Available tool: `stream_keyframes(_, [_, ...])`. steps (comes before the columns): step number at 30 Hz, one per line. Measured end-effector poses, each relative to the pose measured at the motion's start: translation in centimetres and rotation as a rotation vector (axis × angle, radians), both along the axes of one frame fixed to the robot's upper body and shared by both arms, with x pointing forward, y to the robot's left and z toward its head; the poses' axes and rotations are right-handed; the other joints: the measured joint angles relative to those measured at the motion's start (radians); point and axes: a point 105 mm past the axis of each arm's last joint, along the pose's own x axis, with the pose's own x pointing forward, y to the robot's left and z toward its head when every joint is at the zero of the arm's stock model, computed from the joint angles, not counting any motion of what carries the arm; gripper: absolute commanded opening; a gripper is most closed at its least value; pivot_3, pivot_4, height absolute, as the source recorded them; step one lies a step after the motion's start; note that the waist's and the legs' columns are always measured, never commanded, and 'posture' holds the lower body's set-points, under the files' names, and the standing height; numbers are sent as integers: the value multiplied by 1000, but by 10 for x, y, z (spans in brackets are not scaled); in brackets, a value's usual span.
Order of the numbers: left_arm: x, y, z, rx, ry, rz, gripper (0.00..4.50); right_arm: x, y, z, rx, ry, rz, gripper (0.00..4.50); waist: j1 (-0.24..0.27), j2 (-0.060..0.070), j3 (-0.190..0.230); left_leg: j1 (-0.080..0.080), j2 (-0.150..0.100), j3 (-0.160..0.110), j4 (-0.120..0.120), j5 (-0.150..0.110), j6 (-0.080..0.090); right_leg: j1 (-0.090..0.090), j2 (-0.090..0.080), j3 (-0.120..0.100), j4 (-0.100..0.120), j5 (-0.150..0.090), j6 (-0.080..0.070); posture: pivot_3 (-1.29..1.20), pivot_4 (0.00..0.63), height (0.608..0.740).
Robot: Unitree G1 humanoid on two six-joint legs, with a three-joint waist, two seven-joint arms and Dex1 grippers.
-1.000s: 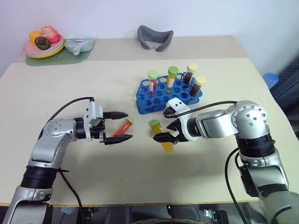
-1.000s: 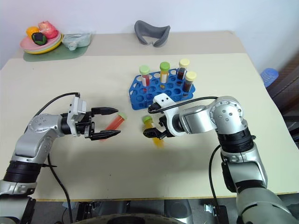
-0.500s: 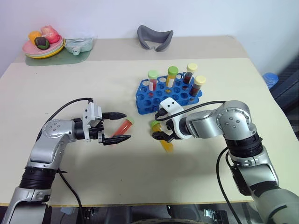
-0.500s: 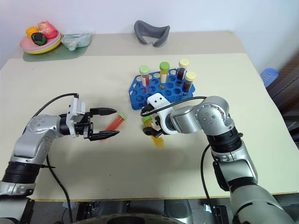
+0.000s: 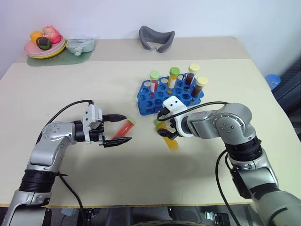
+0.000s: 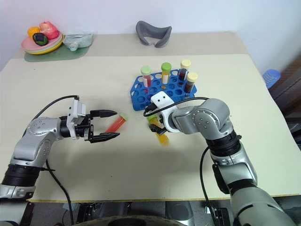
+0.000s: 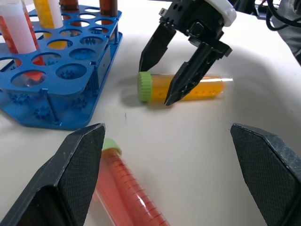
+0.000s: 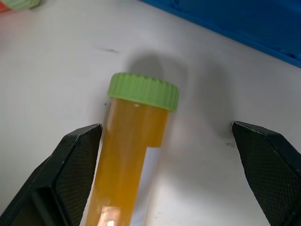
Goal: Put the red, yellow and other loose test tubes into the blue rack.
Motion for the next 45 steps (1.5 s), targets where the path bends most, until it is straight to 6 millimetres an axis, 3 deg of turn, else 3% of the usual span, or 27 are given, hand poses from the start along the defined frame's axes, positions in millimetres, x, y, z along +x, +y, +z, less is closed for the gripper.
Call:
stream_keyframes(13, [1, 0, 0, 0, -3, 10, 4377, 1, -1, -1, -2, -1, -6, 4473, 0, 0, 0, 1, 0, 0, 0, 0, 0, 0, 0, 0, 2, 0, 0, 0, 150, 740])
stream_keyframes(24, [1, 0, 0, 0, -5, 9, 4377, -11, -18, -4, -40, -6, 14, 4473, 3, 0, 0, 0, 0, 0, 0, 0, 0, 0, -1, 0, 1, 0, 0, 0, 150, 740])
stream_keyframes(45, [5, -4, 3, 3, -18, -5, 4377, -14, -23, -4, -31, 5, -25, 4473, 3, -1, 0, 0, 0, 0, 0, 0, 0, 0, 0, 0, 1, 0, 0, 0, 150, 740])
